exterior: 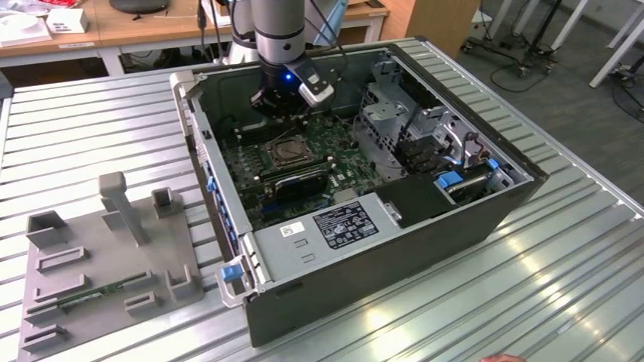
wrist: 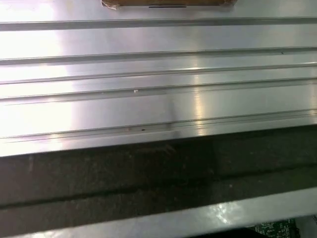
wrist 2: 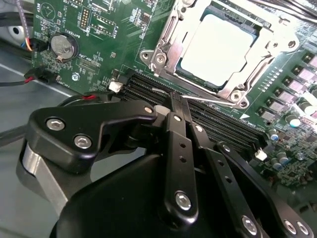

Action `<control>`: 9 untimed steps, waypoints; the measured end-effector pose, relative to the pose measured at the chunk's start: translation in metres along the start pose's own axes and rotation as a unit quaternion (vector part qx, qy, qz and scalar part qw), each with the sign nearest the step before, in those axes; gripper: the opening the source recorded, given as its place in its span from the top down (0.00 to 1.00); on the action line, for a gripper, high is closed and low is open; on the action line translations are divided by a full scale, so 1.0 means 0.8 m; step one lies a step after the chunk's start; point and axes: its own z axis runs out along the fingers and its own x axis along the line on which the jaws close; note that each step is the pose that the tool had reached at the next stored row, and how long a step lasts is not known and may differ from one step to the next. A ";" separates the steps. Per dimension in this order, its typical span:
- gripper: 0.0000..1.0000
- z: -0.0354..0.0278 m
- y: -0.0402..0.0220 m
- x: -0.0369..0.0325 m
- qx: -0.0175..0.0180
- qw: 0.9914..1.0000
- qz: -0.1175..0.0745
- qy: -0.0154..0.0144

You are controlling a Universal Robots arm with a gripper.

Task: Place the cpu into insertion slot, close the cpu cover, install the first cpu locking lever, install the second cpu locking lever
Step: 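Install the first cpu locking lever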

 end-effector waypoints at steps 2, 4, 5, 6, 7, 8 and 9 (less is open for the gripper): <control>0.89 0.0033 -0.0004 0.0004 0.000 1.000 0.000 0.000; 0.89 0.0051 -0.0006 0.0006 0.000 1.000 0.000 0.000; 0.89 0.0053 -0.0007 0.0006 0.000 1.000 0.000 0.000; 0.89 0.0055 -0.0007 0.0007 0.001 1.000 0.000 0.000; 0.89 0.0060 -0.0007 0.0007 0.001 1.000 0.000 0.000; 0.89 0.0065 -0.0007 0.0007 0.001 1.000 0.000 0.000; 0.89 0.0072 -0.0008 0.0003 0.001 1.000 0.000 0.000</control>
